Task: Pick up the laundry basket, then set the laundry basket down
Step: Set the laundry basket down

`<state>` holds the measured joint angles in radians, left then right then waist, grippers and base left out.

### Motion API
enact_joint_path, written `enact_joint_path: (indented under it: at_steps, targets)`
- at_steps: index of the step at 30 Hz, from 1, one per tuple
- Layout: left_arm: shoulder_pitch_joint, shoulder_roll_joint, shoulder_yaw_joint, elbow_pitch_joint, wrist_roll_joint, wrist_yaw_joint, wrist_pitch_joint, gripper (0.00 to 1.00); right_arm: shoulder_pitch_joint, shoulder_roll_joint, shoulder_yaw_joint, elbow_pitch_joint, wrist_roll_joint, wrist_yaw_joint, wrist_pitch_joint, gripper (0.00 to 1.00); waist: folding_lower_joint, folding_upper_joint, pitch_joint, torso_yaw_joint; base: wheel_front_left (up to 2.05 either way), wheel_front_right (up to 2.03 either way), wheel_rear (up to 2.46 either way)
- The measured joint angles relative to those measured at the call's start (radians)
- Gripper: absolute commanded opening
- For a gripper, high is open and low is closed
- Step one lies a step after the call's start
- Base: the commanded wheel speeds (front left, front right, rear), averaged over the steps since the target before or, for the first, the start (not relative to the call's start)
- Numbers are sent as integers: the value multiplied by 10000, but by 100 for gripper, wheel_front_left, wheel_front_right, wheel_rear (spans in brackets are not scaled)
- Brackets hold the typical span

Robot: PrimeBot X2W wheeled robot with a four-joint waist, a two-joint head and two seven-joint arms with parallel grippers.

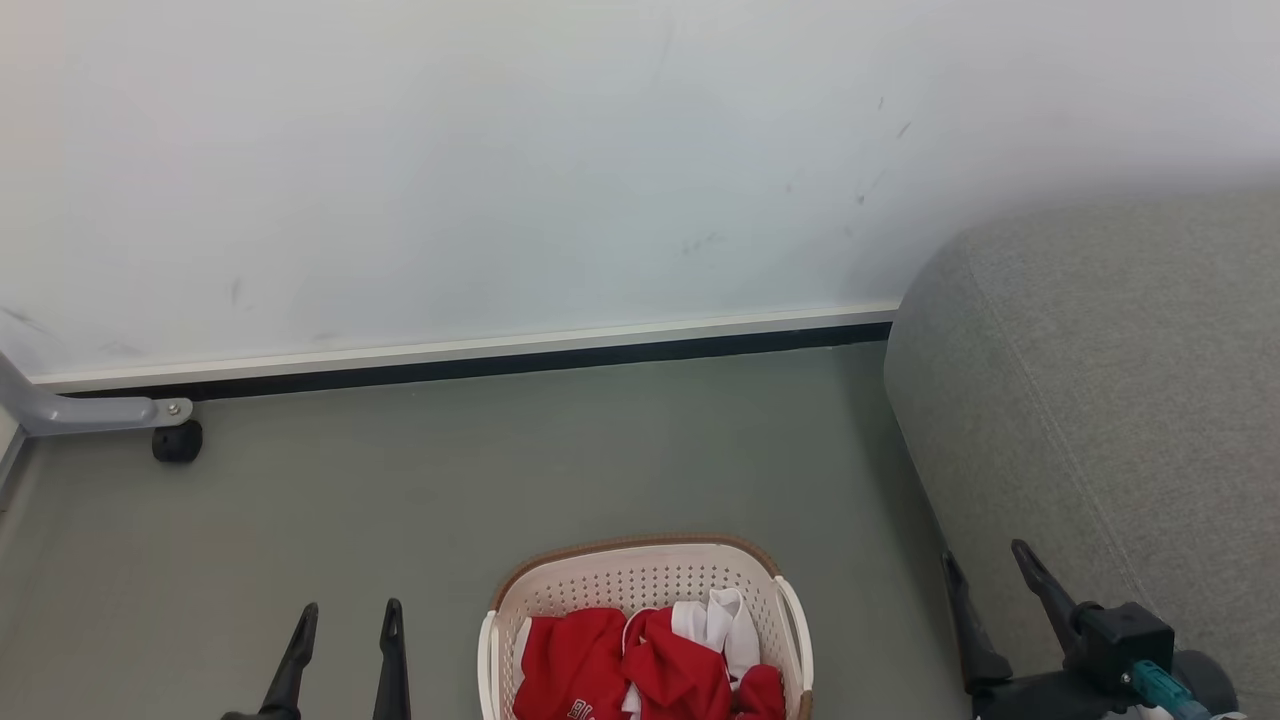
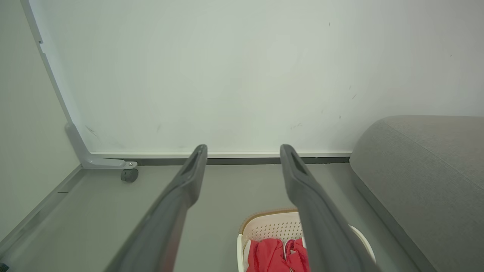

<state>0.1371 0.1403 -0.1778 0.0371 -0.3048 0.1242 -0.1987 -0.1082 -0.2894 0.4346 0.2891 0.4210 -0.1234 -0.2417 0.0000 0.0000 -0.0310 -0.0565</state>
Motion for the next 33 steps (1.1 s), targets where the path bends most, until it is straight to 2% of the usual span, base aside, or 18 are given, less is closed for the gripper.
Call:
enact_joint_path:
  at_steps: [15,33]
  targets:
    - [83,-173,182,171,15,0,663,100,112,0,-355,-353,-261,-12,297,100,0,0,-9,101,0,0,0]
    - [72,-339,307,234,92,2,974,100,276,40,-696,-610,-502,-13,623,100,0,0,-8,229,0,0,0]
